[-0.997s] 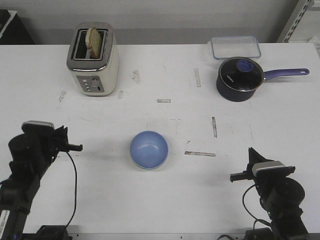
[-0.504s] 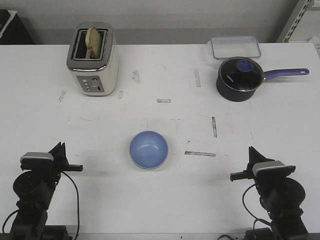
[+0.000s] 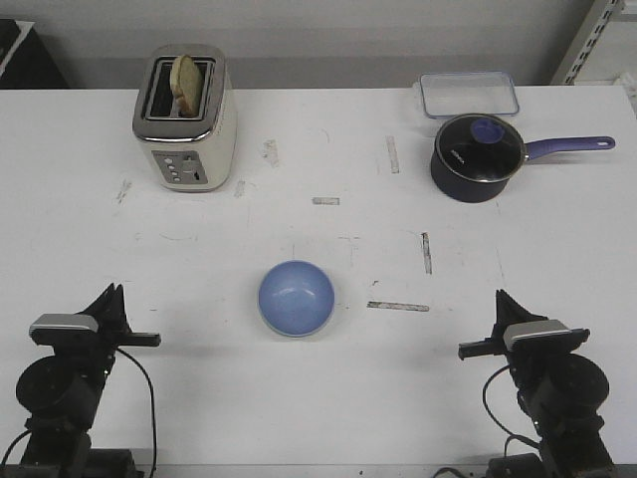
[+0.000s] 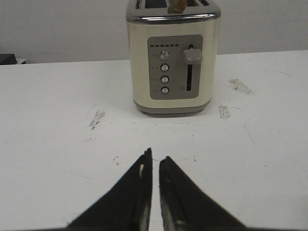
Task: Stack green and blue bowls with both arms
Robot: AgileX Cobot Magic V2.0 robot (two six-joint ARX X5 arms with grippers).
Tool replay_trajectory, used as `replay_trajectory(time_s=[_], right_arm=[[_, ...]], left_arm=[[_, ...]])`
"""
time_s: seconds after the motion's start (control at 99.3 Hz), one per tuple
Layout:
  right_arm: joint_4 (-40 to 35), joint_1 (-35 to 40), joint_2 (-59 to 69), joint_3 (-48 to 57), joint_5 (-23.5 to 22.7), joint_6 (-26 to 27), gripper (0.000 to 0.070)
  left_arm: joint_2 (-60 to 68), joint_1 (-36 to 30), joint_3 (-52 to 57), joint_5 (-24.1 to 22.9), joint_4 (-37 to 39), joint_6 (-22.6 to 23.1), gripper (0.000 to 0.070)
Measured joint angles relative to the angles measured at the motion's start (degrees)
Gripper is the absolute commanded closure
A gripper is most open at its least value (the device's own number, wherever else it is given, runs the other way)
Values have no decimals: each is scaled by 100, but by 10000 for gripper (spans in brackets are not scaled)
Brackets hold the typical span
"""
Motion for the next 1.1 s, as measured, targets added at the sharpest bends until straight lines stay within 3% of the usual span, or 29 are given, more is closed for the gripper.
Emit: replay_trajectory(time_s=[0.232, 0.484, 0.625, 0.766, 1.098], right_arm=[[11, 0, 0, 0, 0, 0, 700], [31, 0, 0, 0, 0, 0, 700], [33, 2, 0, 0, 0, 0, 700], [98, 0, 0, 0, 2, 0, 700], [118, 0, 0, 0, 0, 0, 700]], left_arm=[[-444, 0, -227, -63, -13, 0, 697], [-1950, 0, -1659, -83, 26, -2, 697], [-1952, 0, -2376, -66, 321, 0, 697], [-1980, -9, -2371, -42, 713, -15, 697], [-1980, -9, -2371, -42, 743, -15, 697]])
